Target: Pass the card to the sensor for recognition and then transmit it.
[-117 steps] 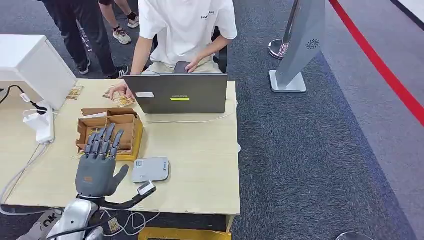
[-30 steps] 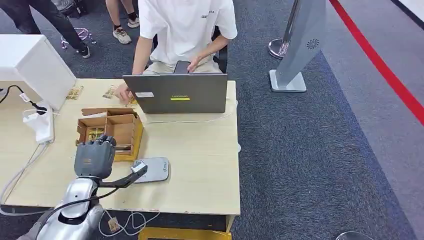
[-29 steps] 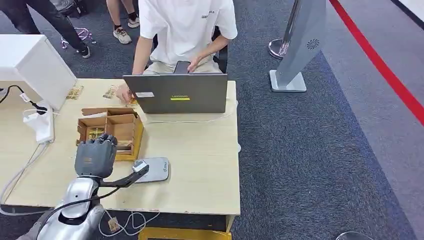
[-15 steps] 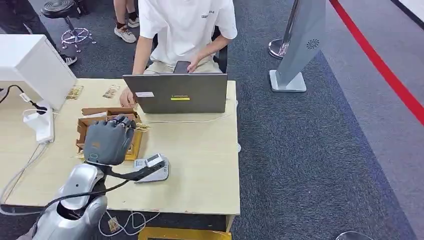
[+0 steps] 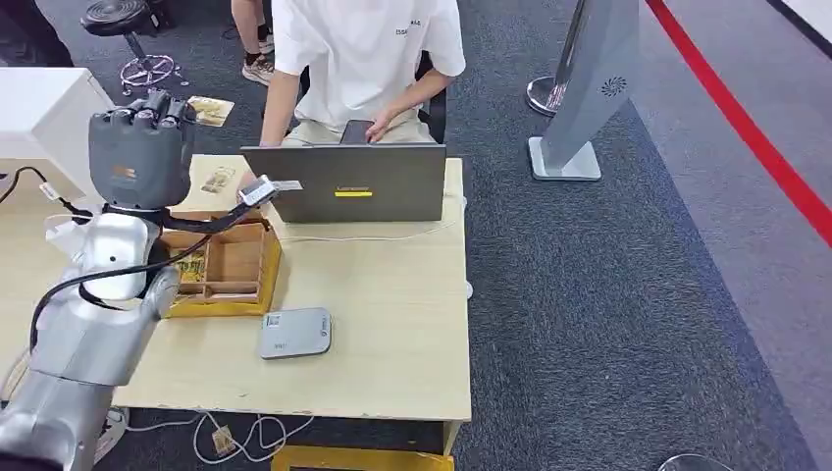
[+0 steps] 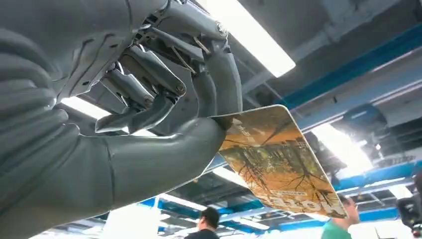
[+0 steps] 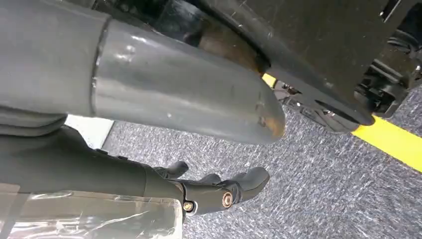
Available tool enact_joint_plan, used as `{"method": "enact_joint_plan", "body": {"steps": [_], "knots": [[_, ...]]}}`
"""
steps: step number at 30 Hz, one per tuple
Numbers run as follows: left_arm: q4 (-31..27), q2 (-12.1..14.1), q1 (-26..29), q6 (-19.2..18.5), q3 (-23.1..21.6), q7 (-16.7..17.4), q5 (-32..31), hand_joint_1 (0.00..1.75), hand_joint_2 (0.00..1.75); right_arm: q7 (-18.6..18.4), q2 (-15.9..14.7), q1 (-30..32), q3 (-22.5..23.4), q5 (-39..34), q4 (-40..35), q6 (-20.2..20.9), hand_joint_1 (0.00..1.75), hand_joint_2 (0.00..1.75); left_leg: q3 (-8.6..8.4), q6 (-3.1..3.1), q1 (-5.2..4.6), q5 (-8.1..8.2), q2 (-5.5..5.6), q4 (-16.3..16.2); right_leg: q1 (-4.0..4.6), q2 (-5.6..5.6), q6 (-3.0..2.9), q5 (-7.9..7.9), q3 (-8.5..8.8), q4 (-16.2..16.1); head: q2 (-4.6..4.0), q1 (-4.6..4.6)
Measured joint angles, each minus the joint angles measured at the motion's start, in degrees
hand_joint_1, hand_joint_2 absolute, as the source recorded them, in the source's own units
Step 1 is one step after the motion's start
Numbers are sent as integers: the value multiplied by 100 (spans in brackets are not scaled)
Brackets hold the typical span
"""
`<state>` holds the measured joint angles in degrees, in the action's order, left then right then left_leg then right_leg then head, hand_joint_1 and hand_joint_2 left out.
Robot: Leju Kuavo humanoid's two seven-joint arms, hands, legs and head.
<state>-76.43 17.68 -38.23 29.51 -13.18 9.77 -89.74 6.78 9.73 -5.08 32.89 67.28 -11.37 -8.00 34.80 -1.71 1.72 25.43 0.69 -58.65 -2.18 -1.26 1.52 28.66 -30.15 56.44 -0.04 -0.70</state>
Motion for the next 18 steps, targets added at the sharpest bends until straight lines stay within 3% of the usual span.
{"method": "enact_joint_plan", "body": {"steps": [7, 18], "knots": [[1038, 101, -481, 33, 70, 30, 0, 175, 175, -20, 0, 11, -9, -28, 0, 0, 0, 0, 3, 0, 0, 0, 0, 0, 0, 0, 0, 0, -2, 0, 0, -2], [1564, 142, -578, 52, 140, 48, 0, 175, 175, -20, 0, 19, -9, -52, 0, 0, 0, 0, 3, 0, 0, 0, 0, 0, 0, -1, 0, 0, -3, 0, 0, -2]]}}
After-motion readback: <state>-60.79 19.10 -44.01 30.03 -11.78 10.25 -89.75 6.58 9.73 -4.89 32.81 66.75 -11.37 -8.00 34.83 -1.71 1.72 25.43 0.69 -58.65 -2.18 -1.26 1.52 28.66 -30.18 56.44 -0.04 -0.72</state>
